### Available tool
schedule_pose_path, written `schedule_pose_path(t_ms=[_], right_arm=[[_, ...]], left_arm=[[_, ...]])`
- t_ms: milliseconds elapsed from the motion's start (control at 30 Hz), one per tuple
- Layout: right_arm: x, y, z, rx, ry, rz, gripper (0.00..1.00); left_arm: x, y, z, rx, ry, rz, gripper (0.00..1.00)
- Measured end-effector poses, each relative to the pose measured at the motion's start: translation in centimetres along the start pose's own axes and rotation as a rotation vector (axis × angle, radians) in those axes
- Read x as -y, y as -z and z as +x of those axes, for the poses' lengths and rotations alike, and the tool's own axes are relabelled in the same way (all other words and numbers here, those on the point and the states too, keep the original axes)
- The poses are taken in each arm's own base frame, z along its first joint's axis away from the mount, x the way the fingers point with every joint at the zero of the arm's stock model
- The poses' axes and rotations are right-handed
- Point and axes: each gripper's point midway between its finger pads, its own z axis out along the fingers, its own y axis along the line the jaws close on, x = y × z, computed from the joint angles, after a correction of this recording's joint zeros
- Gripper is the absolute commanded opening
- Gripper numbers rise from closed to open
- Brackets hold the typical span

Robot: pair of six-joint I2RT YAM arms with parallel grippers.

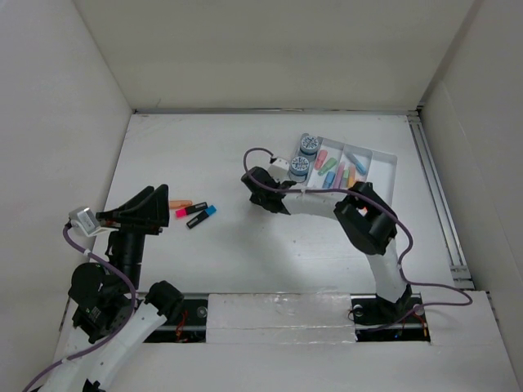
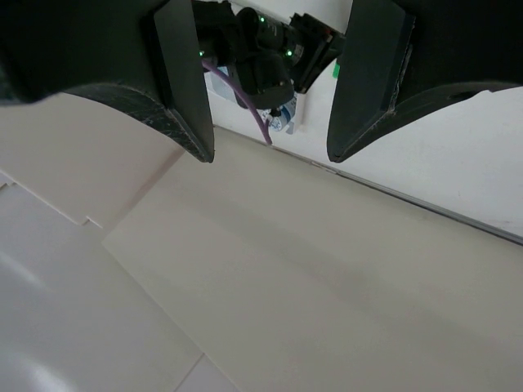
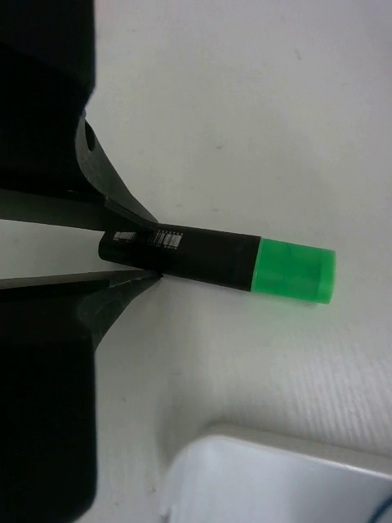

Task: Organize the desk

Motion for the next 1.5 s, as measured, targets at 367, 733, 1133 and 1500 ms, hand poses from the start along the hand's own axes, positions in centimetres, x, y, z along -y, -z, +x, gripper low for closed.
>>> schedule_pose_path(t_ms=[367, 733, 1133, 1500], right_arm=[[1.8, 4.6, 3.9, -0.027, 0.118, -0.007, 0.64], [1.4, 1.5, 1.2, 0.010, 0.128, 0.034, 0.62], [0.9, 1.0, 1.3, 0.037, 0.155, 0.041, 0.15], [4.6, 6.7, -3.7, 0.096, 0.055, 0.009, 0.18]], left_arm=[[0.0, 0.0, 0.0, 0.000, 0.000, 0.000, 0.53], [0.0, 0.0, 0.0, 0.000, 0.000, 0.000, 0.53], [0.0, 0.0, 0.0, 0.000, 0.000, 0.000, 0.53], [0.0, 0.0, -0.1, 0.002, 0.001, 0.001, 0.53]])
